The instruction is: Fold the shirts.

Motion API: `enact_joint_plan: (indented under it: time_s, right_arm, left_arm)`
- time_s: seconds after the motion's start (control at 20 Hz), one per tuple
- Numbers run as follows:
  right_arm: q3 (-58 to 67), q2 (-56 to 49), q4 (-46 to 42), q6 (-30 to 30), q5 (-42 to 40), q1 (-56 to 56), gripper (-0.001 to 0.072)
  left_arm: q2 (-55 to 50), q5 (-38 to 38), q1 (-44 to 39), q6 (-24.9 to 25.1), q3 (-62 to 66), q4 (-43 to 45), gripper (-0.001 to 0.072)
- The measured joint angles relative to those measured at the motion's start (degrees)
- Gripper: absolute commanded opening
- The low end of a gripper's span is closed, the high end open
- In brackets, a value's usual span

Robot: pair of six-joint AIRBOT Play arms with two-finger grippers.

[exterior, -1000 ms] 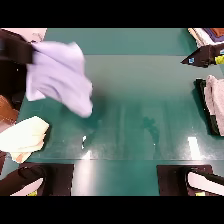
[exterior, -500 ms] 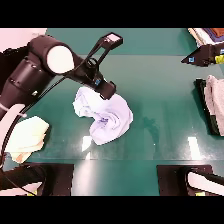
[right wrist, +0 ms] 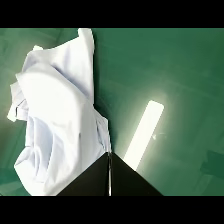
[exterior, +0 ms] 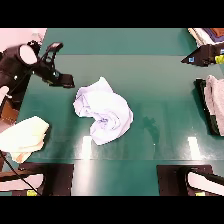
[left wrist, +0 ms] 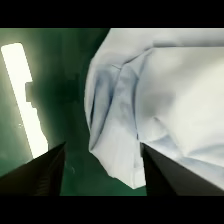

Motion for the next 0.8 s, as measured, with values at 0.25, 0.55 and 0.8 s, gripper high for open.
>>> enact_joint_plan:
  time_s: [0.25, 0.55, 0.8]
  right_arm:
    - [-0.1, 0.0, -0.1, 0.0, 0.0, 0.0, 0.0016]
    - [-7.8, 0.0, -0.5, 1.3, -0.9, 0.0, 0.0016]
    - [-22.2, 0.0, -0.5, 2.8, -8.4, 3.0, 0.0192]
  left_arm:
    - [-5.4, 9.1, 2.8, 6.1, -7.7, -8.7, 0.0545]
    - [-9.4, 18.6, 1.4, 8.3, -9.2, -12.6, 0.0140]
    - [-10.1, 20.7, 1.1, 8.6, -7.0, -13.7, 0.0032]
